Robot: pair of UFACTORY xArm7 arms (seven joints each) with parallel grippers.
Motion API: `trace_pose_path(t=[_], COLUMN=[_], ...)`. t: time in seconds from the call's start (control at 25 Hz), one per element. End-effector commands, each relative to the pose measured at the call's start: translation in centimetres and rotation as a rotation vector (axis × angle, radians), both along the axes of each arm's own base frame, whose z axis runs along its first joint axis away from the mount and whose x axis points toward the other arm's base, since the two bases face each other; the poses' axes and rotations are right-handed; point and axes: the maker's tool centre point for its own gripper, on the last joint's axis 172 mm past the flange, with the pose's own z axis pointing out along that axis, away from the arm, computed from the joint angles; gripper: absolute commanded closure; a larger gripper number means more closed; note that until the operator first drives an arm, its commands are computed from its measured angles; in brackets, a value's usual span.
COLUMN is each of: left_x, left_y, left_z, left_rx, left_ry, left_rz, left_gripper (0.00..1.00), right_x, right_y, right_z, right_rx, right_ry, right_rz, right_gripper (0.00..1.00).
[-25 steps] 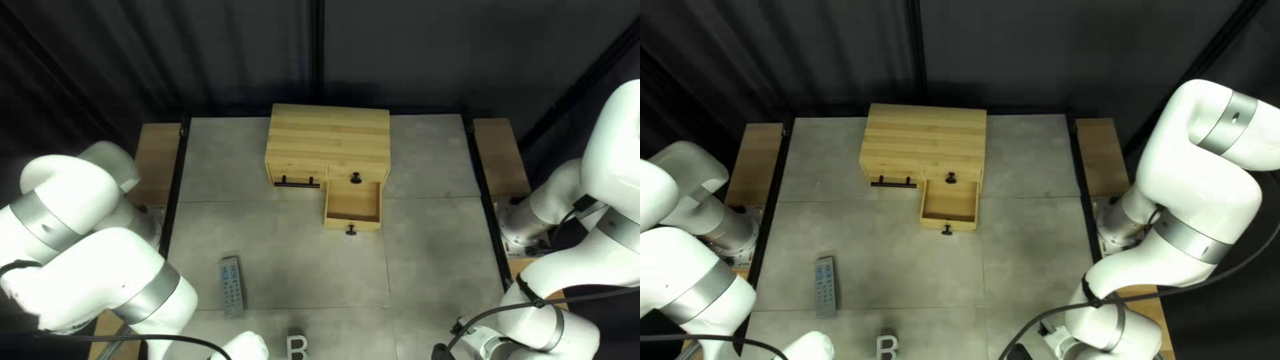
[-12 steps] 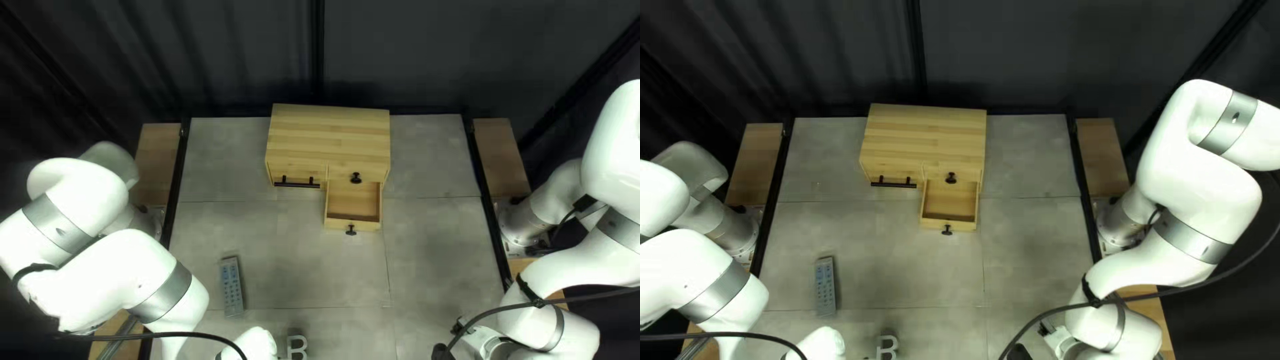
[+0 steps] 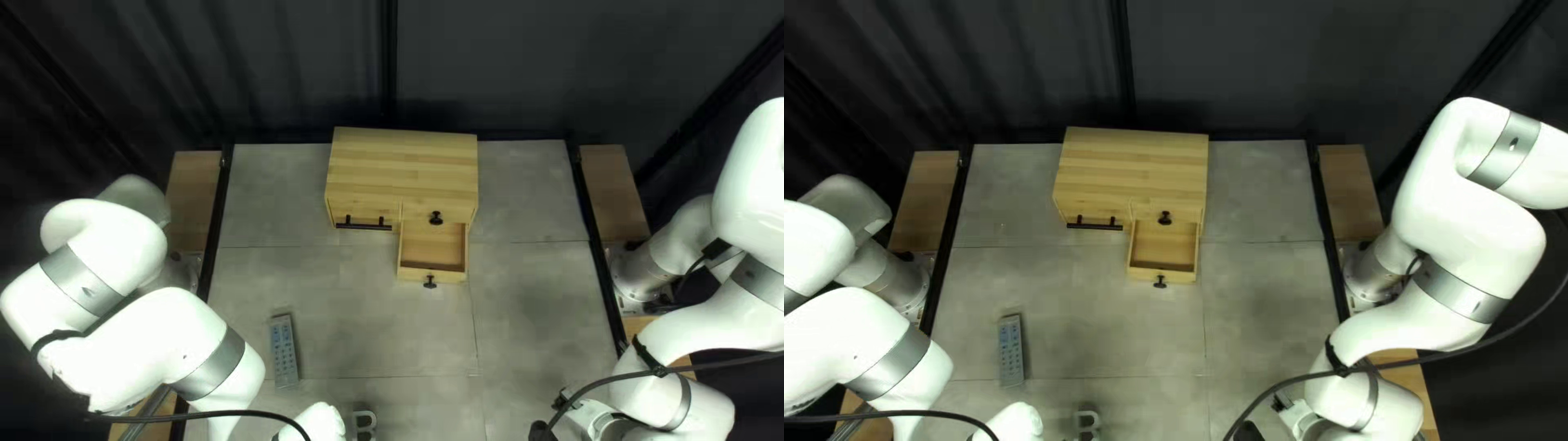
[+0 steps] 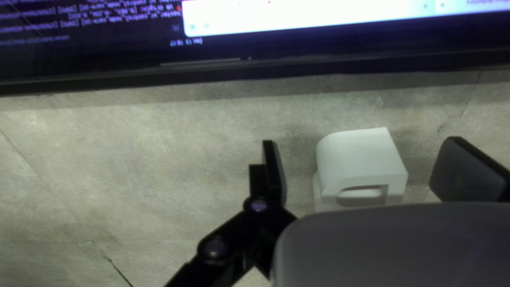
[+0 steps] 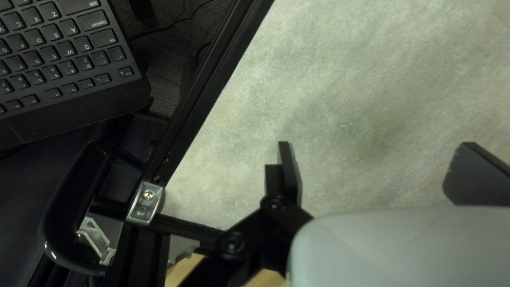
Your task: Open drawers and place objects into drawer and close
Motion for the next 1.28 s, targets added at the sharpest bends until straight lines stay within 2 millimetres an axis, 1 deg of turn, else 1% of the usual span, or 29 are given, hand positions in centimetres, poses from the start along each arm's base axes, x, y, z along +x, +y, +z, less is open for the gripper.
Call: trace_pose_path(t=[0.04, 0.24, 0.44, 0.6, 0.68, 0.72, 0.88, 1.16, 1.28], left_x=[0.2, 0.3, 0.6, 0.8, 0.8, 0.8, 0.9, 1.8, 2.2], left_y=[0.0, 0.0, 0.5, 0.4, 0.1, 0.0, 0.2, 0.2, 0.5], left_z=[0.2, 0.5, 2.0, 2.4, 2.4, 2.4, 2.4, 3.3, 3.2], left_rx=[-0.003, -0.003, 0.008, 0.013, 0.011, 0.009, -0.008, -0.060, -0.085], left_ry=[-0.003, -0.005, -0.004, -0.004, -0.003, -0.002, 0.006, 0.019, 0.020], left_rz=[-0.003, -0.008, -0.014, -0.015, -0.015, -0.013, 0.035, 0.234, 0.323], left_gripper=[0.99, 1.00, 1.00, 1.00, 0.85, 0.00, 0.00, 0.00, 0.00], right_x=[0.0, 0.0, 0.0, 0.0, 0.0, 0.0, 0.0, 0.0, 0.0], right_y=[0.0, 0.0, 0.0, 0.0, 0.0, 0.0, 0.0, 0.0, 0.0], right_z=[0.0, 0.0, 0.0, 0.0, 0.0, 0.0, 0.0, 0.0, 0.0], right_rx=[0.000, 0.000, 0.000, 0.000, 0.000, 0.000, 0.000, 0.000, 0.000], right_ry=[0.000, 0.000, 0.000, 0.000, 0.000, 0.000, 0.000, 0.000, 0.000], right_rz=[0.000, 0.000, 0.000, 0.000, 0.000, 0.000, 0.000, 0.000, 0.000], right_gripper=[0.00, 0.00, 0.00, 0.00, 0.00, 0.00, 0.00, 0.00, 0.00])
